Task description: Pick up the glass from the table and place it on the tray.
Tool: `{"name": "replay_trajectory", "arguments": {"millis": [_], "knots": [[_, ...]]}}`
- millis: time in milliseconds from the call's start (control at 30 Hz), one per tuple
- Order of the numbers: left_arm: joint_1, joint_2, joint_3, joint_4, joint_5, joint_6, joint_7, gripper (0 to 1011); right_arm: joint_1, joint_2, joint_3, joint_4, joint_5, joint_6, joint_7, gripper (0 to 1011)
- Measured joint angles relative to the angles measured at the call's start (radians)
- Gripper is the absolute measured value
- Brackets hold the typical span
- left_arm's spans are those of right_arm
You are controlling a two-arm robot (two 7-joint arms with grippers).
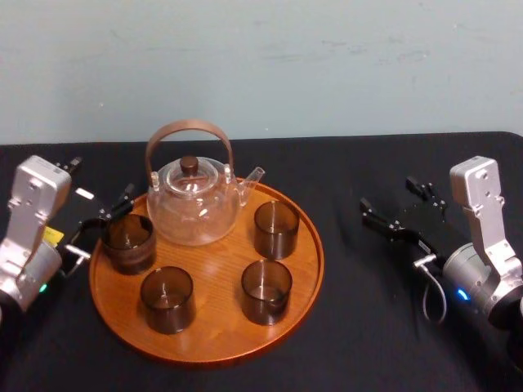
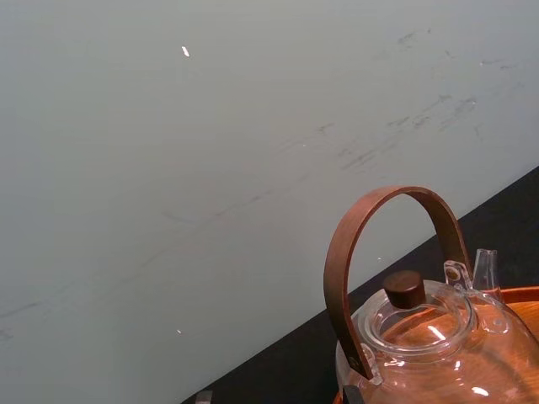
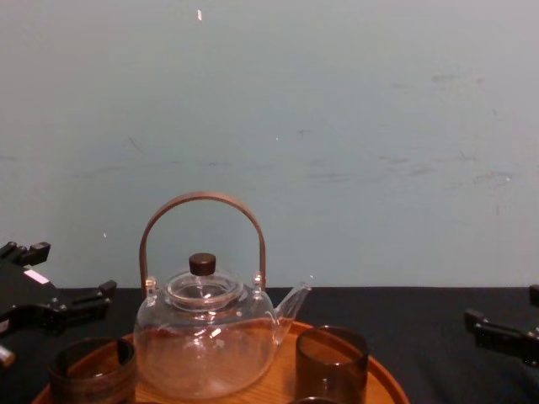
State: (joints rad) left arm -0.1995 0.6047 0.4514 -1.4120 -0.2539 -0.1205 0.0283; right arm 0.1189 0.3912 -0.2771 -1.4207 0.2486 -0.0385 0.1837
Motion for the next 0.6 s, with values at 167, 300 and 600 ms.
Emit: {"name": "replay_trajectory", "arguments": {"millis": [167,300,600], "knots": [[0.0,0.0,0.0,0.0,0.0,0.0,0.0,1001,0.0,0.0,-0.001,-0.001,0.0,0.0,0.0,1002],[0.0,0.0,0.0,0.0,0.0,0.0,0.0,1001,-0.001,0.001,-0.001,-0.001,0.0,0.0,-0.001,1002],[0.0,0.0,0.0,0.0,0.0,0.0,0.0,1001,-0.001,0.001,-0.001,-0.002,0.0,0.0,-0.001,1002]]}}
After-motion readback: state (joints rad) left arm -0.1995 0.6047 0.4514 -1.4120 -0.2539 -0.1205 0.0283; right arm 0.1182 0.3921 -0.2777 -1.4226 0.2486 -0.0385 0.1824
